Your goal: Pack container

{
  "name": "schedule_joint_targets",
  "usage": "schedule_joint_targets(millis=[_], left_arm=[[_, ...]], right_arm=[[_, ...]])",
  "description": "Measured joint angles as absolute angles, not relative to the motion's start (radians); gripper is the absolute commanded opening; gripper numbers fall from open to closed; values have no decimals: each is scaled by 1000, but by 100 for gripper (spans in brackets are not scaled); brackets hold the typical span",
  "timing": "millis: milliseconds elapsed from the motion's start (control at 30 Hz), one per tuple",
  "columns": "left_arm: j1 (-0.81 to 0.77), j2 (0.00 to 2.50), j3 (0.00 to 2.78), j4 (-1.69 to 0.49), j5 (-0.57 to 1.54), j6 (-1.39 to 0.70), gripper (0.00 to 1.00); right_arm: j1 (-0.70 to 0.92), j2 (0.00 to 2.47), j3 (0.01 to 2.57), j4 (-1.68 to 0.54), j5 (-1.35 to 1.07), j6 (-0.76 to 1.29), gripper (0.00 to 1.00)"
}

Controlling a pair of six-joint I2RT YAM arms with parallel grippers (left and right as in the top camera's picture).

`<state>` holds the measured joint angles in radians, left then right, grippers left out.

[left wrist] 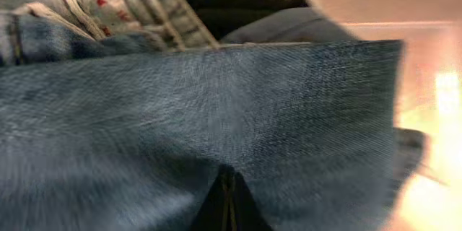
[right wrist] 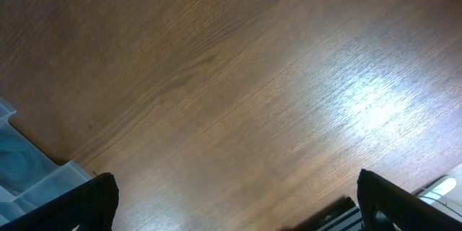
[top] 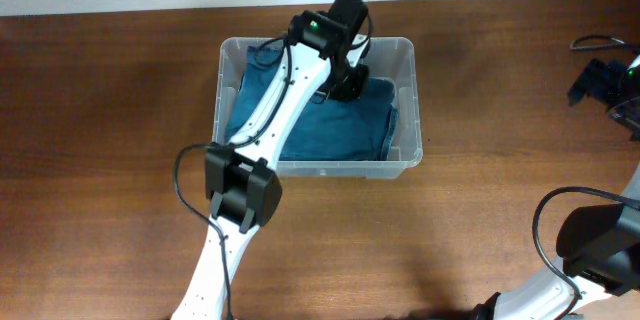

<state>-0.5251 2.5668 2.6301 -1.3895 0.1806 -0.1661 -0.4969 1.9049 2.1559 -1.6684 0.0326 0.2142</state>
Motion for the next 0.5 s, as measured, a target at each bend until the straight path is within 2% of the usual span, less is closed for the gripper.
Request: schedule_joint_targets(millis=[200,267,333,367,433,500], left_arm=[[-497,2582,2636,-1388,226,-167,2],[-489,2582,2654,-1399,229,-168,11],[-468,2582,2690,-1421,220,-173,14],[-451,2581,2716,-1432,206,-173,13],[-414,2563,2748,-1439,177,-173,2],[-381,2527,2763,-1441,153,-176,1]], right_arm=[[-497,1905,2156,-1669,33,215,98],[-497,1905,2156,-1669,33,213,98],[-497,1905,2156,-1669,33,214,98],[-497,1905,2156,-1669,33,214,99],[-497,1905,2156,-1669,33,213,98],[-497,1905,2156,-1669,33,214,99]])
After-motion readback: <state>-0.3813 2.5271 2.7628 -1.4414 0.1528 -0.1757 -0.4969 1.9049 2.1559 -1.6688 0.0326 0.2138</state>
